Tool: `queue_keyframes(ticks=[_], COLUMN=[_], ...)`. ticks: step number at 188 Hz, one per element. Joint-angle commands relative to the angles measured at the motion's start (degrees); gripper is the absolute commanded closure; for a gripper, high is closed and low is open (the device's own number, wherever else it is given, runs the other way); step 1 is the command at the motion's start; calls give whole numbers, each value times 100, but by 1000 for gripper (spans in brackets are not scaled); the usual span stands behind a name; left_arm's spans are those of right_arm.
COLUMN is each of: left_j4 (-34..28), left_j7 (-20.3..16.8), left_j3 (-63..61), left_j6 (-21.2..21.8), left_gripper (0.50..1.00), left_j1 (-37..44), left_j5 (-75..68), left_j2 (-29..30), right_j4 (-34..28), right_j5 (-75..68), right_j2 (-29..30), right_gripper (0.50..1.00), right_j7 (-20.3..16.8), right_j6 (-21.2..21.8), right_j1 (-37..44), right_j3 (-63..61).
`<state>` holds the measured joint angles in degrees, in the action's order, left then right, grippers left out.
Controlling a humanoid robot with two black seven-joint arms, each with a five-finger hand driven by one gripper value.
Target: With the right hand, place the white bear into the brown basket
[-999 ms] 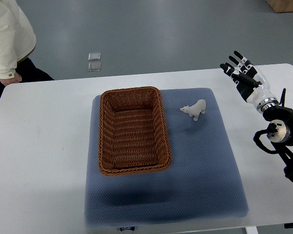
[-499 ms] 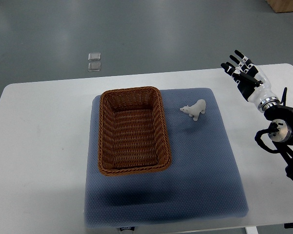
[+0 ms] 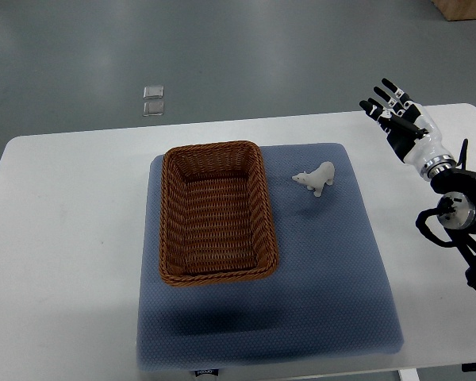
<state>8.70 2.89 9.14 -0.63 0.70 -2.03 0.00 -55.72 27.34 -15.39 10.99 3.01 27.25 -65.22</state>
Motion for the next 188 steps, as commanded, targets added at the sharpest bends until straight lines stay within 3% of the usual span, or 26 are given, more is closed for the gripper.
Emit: queue_keyframes(ticks=[1,49,108,188], left_j4=[0,0,0,0], left_j7=[1,1,1,1], left_j3=[0,0,0,0], left_j6=[1,1,1,1], left_gripper=[500,500,500,500], left_j1=[0,0,0,0], left_j5=[0,0,0,0], left_j2=[0,0,0,0], right_j4=[-9,-237,-518,-492], right_j5=[79,1810,4315,6029], right_j2=[-43,-96,-650,-1309], right_gripper=[574,574,574,574], right_j7=[0,61,747,870], right_j6=[86,358,481,-64], right_j1=[53,26,246,1037], right_j3=[71,123,1196,2901])
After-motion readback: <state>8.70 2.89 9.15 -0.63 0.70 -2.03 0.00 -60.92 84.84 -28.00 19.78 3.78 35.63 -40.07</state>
